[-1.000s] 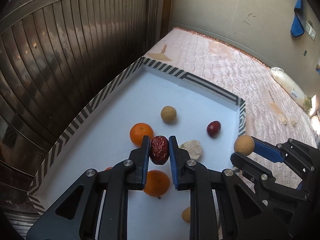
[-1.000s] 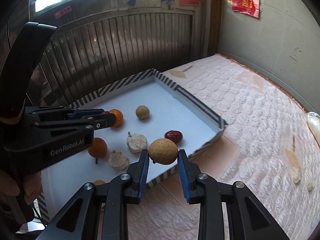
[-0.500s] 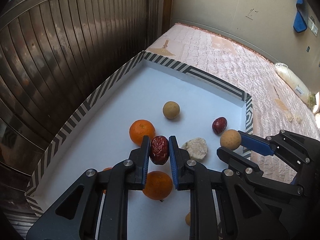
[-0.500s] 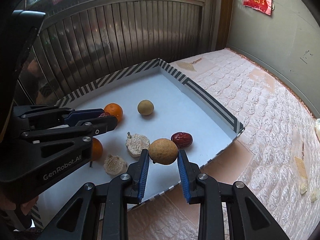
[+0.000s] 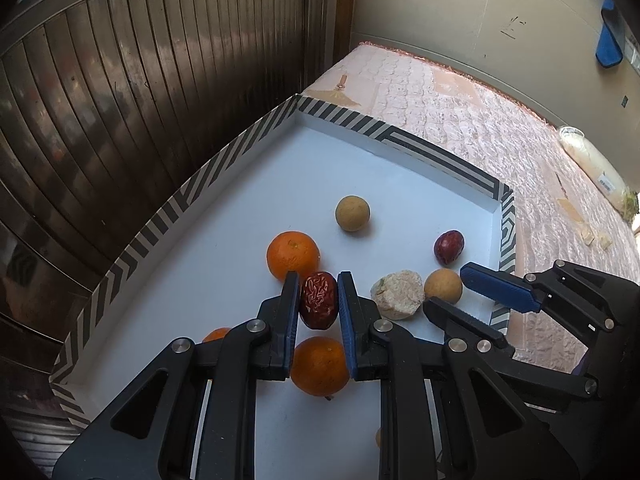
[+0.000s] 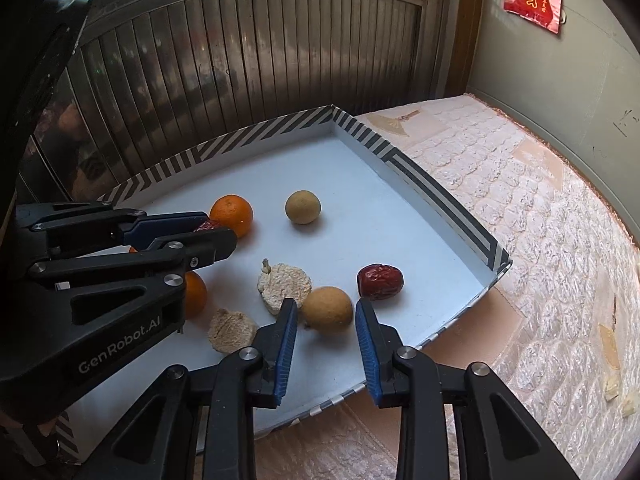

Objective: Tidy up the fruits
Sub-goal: 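Open both grippers to drop the date and ball into the tray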

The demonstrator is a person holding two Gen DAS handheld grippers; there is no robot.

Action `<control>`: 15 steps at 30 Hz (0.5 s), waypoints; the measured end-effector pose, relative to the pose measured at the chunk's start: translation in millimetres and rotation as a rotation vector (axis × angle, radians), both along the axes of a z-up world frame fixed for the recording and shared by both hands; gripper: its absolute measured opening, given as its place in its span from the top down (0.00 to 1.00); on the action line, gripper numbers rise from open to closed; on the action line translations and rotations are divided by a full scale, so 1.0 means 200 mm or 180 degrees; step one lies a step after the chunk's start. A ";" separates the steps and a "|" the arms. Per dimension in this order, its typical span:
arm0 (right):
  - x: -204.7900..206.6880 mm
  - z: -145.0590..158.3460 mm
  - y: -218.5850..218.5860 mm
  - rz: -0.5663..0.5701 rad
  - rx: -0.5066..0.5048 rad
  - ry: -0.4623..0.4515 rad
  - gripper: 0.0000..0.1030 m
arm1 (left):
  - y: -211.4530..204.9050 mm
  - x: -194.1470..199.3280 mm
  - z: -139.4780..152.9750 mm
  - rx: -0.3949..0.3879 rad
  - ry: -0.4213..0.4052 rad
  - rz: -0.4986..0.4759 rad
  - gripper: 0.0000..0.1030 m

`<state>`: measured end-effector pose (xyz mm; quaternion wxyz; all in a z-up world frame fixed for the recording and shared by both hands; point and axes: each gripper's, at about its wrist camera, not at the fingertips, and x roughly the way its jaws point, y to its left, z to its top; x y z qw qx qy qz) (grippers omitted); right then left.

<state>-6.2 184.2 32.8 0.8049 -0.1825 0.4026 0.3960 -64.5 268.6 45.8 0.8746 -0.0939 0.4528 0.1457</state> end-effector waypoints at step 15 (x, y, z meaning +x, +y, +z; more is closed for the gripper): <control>-0.05 0.11 -0.18 -0.0167 0.0296 -0.0044 0.66 | -0.10 -0.03 0.13 0.0219 -0.0248 0.0028 0.38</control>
